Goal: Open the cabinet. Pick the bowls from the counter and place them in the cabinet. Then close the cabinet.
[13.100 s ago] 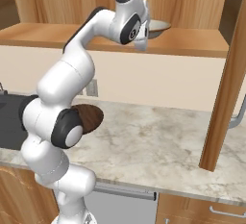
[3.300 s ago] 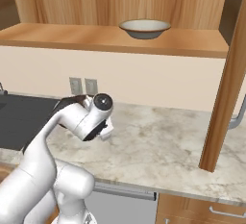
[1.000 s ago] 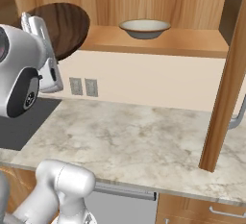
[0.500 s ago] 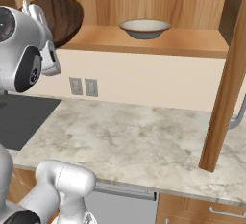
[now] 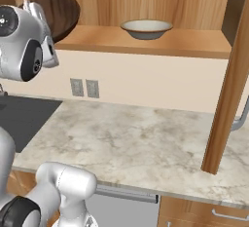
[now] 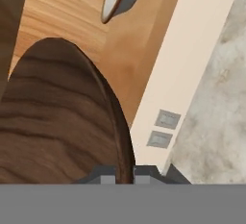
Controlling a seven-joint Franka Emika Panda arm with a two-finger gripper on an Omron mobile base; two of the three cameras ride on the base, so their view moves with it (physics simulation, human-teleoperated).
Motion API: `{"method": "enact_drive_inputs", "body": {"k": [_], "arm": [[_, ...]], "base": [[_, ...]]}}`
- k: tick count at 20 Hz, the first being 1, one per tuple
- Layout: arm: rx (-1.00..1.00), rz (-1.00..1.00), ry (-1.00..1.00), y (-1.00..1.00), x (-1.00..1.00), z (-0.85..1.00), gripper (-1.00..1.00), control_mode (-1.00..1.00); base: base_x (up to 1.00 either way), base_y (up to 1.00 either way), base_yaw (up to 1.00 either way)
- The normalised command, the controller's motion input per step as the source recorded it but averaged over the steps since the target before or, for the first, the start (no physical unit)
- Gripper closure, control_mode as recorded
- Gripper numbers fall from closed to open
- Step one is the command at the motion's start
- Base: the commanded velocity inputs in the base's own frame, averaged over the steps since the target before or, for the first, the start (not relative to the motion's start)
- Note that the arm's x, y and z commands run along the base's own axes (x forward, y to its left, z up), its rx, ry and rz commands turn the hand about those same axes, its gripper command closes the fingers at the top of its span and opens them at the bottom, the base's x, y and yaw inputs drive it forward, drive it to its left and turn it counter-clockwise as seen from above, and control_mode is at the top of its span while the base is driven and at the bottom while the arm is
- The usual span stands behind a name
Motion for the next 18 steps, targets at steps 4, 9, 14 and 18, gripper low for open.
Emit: {"method": "enact_drive_inputs", "body": {"k": [4,9,14,18], "arm": [[0.0,0.01,0.16,0.25,0.65,0.0,1.0,-1.0],[0.0,0.0,0.0,0.13,0.44,0.0,1.0,-1.0],[0.0,0.0,0.0,0.12,0.45,-0.05,1.0,-1.0],[0.04,0.0,0.0,0.14,0.62,-0.24,1.0,-1.0]], "base": [[0.0,0.0,0.0],[0.0,0.0,0.0],[0.0,0.0,0.0],[0.0,0.0,0.0]]}}
